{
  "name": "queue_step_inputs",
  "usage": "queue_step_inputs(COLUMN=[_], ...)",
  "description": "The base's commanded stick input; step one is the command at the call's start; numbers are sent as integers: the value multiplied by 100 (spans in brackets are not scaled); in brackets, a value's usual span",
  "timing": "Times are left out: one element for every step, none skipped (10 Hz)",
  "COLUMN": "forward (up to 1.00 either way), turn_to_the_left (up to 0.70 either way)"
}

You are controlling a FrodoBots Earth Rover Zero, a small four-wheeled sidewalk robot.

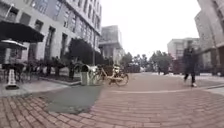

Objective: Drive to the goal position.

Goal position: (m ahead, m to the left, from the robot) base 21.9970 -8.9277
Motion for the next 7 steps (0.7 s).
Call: queue_step_inputs(forward=[45,45,45,45,45,45,45], turn_to_the_left=[0,0,0,0,0,0,0])
